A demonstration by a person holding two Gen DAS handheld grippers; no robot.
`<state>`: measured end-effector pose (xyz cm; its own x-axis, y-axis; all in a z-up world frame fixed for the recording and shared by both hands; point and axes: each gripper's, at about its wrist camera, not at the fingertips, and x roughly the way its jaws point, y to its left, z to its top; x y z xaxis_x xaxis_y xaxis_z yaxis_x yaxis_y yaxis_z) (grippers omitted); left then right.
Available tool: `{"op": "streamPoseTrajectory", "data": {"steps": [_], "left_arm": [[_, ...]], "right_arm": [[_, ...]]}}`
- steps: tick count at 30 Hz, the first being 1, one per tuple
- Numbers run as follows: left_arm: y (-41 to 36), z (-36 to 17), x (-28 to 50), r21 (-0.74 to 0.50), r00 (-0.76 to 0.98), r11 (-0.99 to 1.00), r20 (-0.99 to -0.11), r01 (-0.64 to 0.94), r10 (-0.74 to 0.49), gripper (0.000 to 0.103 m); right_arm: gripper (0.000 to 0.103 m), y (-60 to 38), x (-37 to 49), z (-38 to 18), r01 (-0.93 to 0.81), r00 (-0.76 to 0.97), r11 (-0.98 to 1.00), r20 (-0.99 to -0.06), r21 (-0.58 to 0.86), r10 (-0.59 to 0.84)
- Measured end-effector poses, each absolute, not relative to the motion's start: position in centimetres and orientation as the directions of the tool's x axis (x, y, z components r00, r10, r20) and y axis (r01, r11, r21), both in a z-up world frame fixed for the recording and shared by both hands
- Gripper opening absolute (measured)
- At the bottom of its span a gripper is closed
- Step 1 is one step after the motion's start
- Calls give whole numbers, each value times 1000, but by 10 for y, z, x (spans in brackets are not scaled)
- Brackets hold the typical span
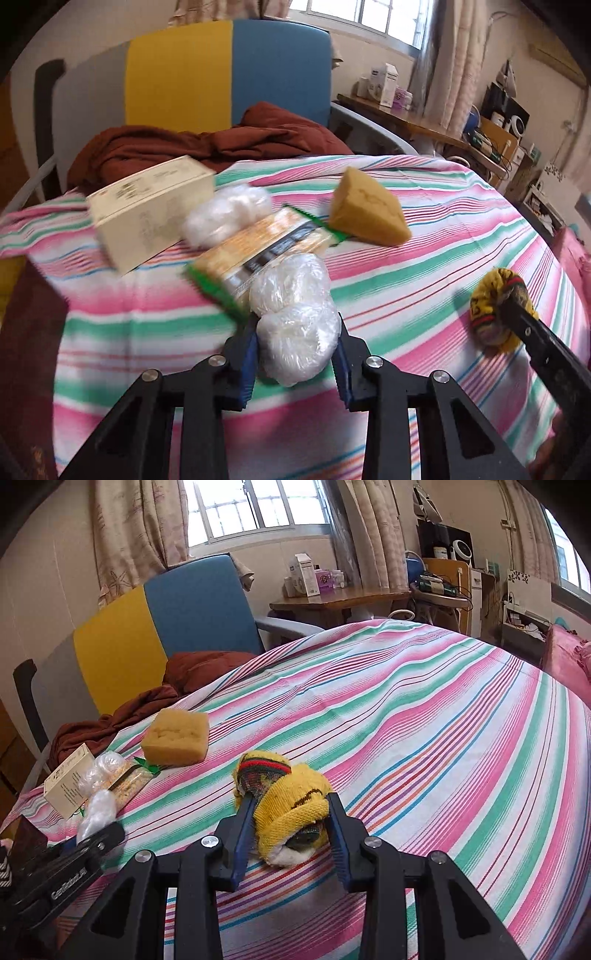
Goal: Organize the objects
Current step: 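Grasp the plastic-wrapped cotton balls with the left tool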
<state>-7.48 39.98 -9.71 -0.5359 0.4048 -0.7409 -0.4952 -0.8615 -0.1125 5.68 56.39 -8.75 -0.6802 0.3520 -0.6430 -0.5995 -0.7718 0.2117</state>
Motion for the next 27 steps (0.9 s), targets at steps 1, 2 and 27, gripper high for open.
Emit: {"op": "streamPoseTrajectory", "data": {"steps": [1,2,27], "left_arm": [[394,-97,-74,-118,-536,-865,-741,-488,404,35],[388,-97,-72,-126,-537,-868,-740,-481,405,35],[298,-94,-7,-141,-549,-859,-715,-492,432,35]], "right_arm": [[37,562,57,-86,-599,-680,-774,-640,204,358],[37,561,57,-85,-599,-680,-776,-637,196,364],[36,466,100,-76,-496,-660,-865,-680,76,318]]}}
